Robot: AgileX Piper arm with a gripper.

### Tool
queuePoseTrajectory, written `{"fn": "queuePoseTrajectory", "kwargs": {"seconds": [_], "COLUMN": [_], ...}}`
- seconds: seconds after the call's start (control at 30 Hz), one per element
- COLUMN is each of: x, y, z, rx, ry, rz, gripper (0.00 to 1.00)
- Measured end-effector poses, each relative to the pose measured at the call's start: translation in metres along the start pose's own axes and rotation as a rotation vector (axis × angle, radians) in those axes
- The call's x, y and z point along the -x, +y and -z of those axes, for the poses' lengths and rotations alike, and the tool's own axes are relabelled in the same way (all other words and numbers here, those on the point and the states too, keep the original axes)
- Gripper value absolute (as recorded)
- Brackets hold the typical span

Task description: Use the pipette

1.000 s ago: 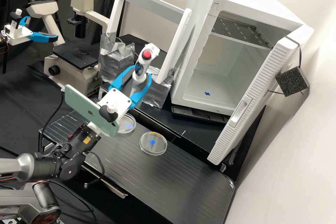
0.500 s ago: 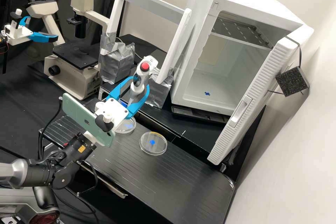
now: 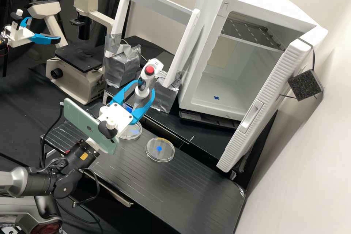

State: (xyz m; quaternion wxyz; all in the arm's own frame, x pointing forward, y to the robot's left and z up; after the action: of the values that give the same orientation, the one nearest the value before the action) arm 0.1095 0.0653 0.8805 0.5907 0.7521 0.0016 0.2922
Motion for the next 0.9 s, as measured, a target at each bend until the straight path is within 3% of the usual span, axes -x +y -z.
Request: {"fn": "queuePoseTrajectory", "kwargs": {"seconds": [0.47,0.57,0.77,0.9], "x": [-0.003,-0.016,-0.064,-0.095], "y": [0.000,-0.003,-0.020,-0.034], "z": [0.002,0.009,0.028,0.041], "rx": [0.003,0.016,0.056,0.083], "ry": [0.012,0.056,0.195,0.233], "rz": [0.013,0.087,0.336,0.465], "gripper": [0.00,0.00,0.00,0.00]}}
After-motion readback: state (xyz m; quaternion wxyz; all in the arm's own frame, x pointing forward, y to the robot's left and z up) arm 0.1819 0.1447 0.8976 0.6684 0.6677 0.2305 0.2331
